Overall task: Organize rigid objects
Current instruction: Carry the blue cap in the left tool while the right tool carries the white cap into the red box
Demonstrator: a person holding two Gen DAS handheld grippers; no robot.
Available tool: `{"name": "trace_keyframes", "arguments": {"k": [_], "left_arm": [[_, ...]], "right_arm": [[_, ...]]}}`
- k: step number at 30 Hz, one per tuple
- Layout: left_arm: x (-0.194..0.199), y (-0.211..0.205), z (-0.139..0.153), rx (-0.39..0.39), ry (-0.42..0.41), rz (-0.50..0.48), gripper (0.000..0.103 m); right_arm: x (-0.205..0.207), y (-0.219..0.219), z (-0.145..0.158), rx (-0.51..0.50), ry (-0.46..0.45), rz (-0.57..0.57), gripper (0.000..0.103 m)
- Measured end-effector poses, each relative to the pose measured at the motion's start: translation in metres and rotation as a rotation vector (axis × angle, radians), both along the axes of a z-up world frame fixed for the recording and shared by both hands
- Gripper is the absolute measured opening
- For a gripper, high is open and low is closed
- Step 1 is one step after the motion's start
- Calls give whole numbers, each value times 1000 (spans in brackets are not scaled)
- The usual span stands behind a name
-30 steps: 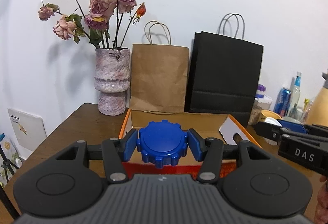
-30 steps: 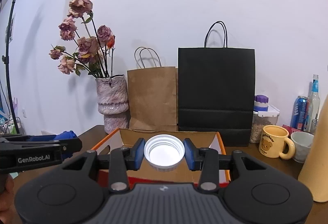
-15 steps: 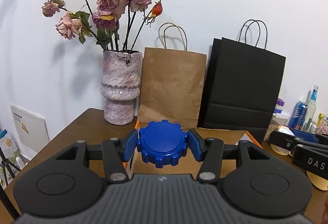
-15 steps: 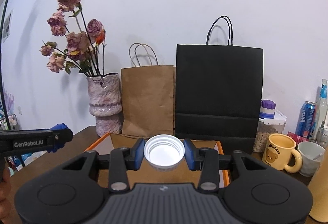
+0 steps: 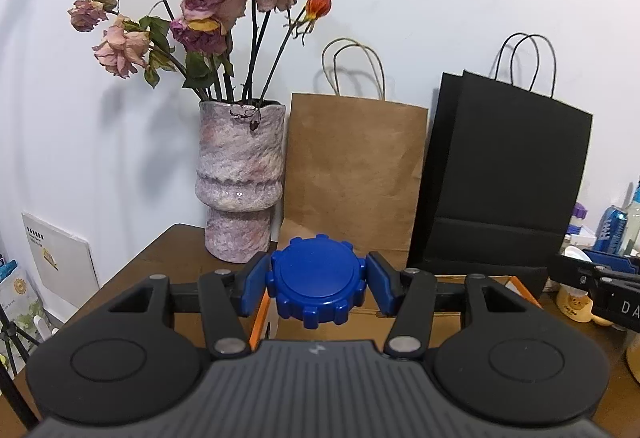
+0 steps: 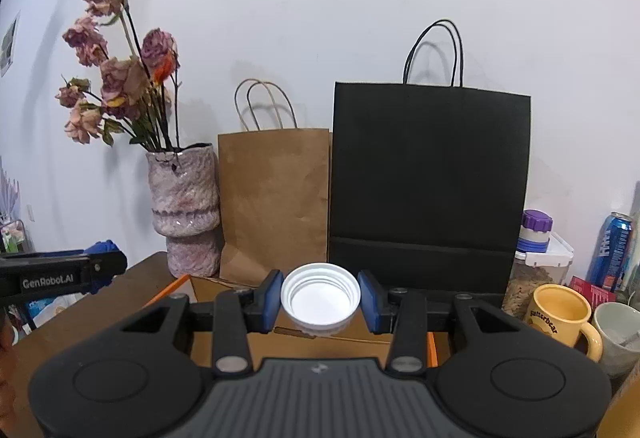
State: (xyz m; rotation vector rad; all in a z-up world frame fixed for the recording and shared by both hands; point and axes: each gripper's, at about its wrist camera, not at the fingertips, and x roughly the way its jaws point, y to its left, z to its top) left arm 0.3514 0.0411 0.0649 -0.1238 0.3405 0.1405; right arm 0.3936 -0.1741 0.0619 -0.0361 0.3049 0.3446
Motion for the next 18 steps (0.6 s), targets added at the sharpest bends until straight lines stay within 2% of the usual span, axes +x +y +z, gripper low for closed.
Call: {"name": "trace_keyframes", "arguments": {"k": [7,18], "left_arm": [[26,5,-15,15,54,11,54],[43,5,-37,49,129,7,54]], "right_arm": [[26,6,-18,-14,78,7,40],[45,17,-44,-51,161,17,40]]}}
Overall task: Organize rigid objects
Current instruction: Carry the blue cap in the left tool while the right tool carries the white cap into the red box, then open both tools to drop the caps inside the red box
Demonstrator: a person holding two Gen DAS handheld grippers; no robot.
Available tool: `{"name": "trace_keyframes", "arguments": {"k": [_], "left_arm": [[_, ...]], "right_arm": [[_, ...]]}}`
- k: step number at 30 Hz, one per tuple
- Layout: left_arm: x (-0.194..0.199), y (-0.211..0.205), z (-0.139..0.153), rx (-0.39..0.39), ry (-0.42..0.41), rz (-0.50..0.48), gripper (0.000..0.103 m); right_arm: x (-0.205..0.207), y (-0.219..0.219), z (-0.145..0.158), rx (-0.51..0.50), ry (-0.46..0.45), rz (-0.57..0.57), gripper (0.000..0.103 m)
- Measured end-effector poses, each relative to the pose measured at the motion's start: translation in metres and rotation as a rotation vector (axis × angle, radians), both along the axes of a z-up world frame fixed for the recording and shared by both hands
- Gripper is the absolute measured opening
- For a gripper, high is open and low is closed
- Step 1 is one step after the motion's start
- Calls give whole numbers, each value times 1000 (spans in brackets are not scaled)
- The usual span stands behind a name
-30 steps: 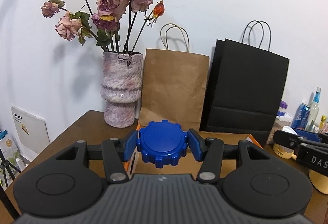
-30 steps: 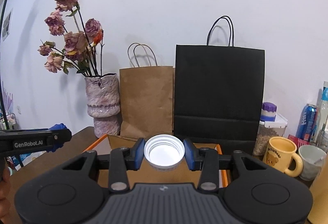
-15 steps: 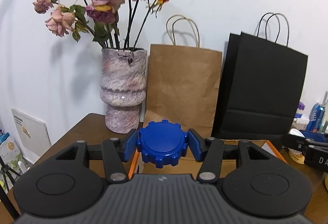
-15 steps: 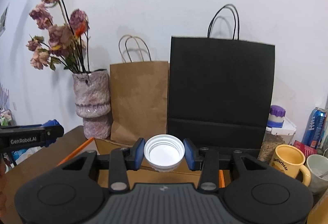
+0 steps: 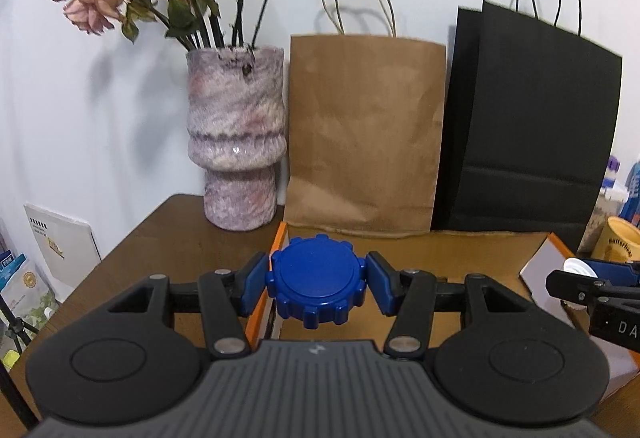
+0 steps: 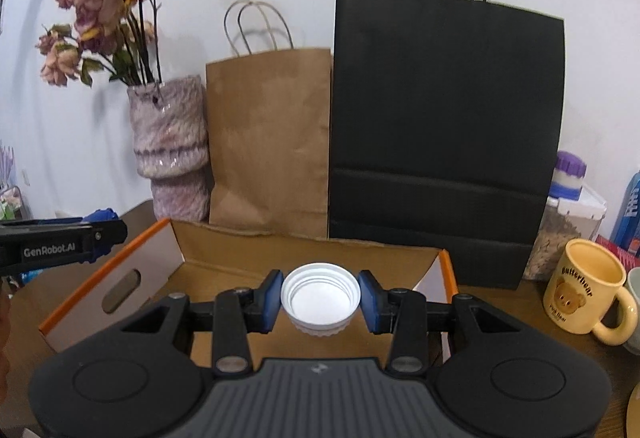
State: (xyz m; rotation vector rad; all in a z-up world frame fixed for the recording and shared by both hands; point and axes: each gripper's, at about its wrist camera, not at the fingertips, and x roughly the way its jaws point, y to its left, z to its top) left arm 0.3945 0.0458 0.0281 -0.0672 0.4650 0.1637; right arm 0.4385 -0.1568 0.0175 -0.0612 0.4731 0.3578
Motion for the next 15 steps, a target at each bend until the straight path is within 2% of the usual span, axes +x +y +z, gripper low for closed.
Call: {"name": "trace_keyframes", "arguments": {"k": [15], "left_arm": [[14,-4,-22,43,64,2,54]], "right_arm": [[12,5,-21,-45,65,-5,40]]}}
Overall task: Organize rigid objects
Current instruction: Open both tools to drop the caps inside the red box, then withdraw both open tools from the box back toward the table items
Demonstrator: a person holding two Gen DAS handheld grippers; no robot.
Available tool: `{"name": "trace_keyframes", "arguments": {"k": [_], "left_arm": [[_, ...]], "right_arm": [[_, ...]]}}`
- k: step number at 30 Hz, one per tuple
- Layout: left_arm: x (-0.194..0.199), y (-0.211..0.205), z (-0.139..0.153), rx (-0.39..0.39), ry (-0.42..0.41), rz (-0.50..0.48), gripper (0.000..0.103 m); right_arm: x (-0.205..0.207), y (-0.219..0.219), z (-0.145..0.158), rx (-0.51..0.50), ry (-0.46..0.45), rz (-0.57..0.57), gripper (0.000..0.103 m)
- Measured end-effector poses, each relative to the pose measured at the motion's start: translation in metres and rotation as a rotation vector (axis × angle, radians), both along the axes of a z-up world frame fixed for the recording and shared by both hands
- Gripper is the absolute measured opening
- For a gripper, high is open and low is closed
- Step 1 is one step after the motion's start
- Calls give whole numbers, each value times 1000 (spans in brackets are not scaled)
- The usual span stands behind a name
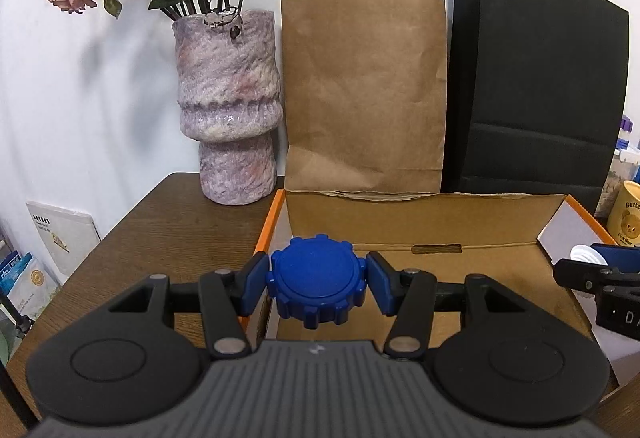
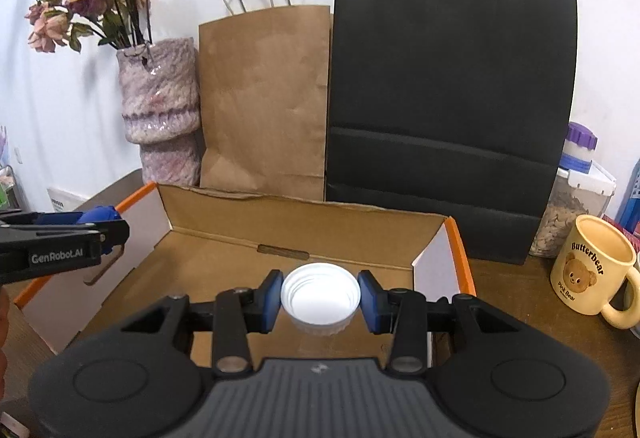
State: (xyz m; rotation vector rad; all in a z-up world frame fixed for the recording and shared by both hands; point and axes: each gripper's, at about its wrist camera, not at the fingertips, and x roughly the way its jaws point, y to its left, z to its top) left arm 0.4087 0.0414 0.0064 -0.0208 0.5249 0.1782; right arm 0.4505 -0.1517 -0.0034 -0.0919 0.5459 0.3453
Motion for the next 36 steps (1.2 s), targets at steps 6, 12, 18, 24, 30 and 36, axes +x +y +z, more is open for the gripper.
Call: {"name": "trace_keyframes", "arguments": {"k": [6,12,18,24,30,36], "left_arm": [[1,-3,-1,10,6,-10,55],[-1,-3,3,25,-20,-3,89],[-1,0,4,17,-24,26,103],[-1,2,4,8,-29,44,103],[-6,3,10,0,-44,45,103],[-19,6,21,-16,-66,40,103]], "right_arm": [[1,0,-1,-6,5,4,40],[2,-1,0,-6,6,0,68],[1,-4,2,8,-13,-21,100],[-1,-5,3,5,-22,-27,103],[-4,-5,7,0,-30,-28,103],[-15,-8,17,11,-53,-32,103]]}}
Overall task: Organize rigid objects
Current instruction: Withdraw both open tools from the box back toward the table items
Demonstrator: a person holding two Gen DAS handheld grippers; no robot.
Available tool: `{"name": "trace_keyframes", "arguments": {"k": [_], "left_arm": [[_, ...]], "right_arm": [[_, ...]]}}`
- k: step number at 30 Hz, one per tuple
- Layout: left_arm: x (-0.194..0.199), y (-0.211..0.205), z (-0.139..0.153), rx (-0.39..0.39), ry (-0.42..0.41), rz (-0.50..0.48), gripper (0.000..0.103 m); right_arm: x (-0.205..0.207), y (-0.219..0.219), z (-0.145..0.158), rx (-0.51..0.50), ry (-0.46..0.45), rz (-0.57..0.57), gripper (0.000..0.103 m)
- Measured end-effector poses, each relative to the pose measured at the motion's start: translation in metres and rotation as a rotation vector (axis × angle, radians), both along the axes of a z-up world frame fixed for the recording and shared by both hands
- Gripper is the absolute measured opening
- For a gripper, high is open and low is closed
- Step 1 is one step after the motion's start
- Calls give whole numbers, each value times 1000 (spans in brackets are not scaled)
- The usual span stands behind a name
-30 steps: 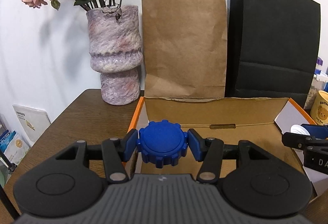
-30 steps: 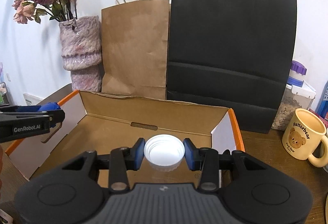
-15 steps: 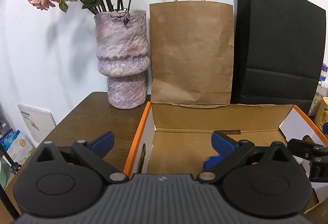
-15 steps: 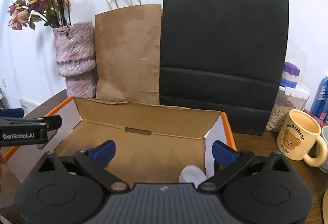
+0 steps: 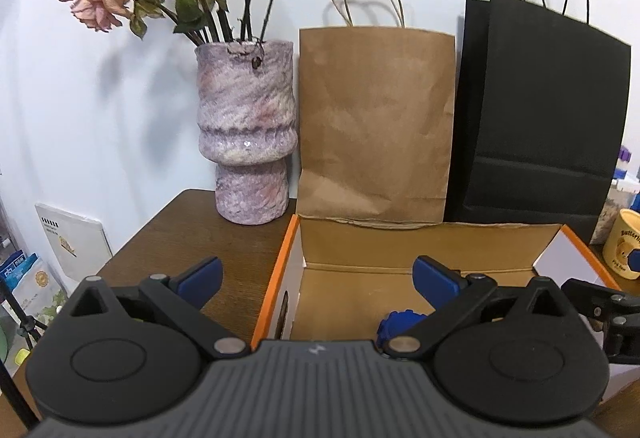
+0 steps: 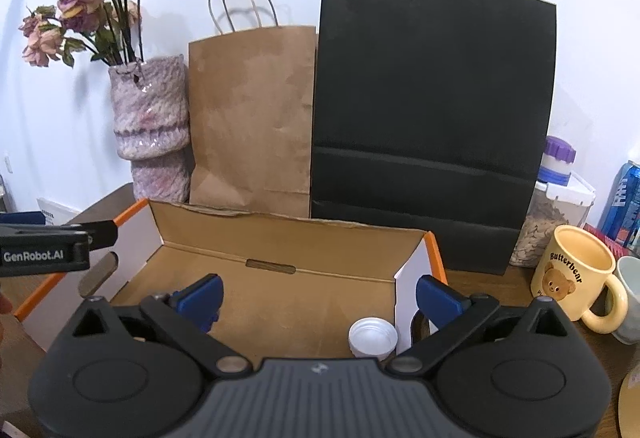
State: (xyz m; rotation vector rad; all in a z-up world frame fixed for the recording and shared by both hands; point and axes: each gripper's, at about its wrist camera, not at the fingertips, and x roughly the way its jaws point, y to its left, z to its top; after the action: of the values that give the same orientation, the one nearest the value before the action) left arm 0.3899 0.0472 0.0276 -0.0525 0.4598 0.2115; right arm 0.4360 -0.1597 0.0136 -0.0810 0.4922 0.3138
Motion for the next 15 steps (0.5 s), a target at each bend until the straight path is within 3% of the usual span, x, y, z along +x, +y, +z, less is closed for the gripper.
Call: {"name": "trace_keyframes", "arguments": {"k": [15], "left_arm": [[-62,5,22,-10,-88,-17,103]], "right_arm": [[-65,-21,30,3,-108,-7,103]]}}
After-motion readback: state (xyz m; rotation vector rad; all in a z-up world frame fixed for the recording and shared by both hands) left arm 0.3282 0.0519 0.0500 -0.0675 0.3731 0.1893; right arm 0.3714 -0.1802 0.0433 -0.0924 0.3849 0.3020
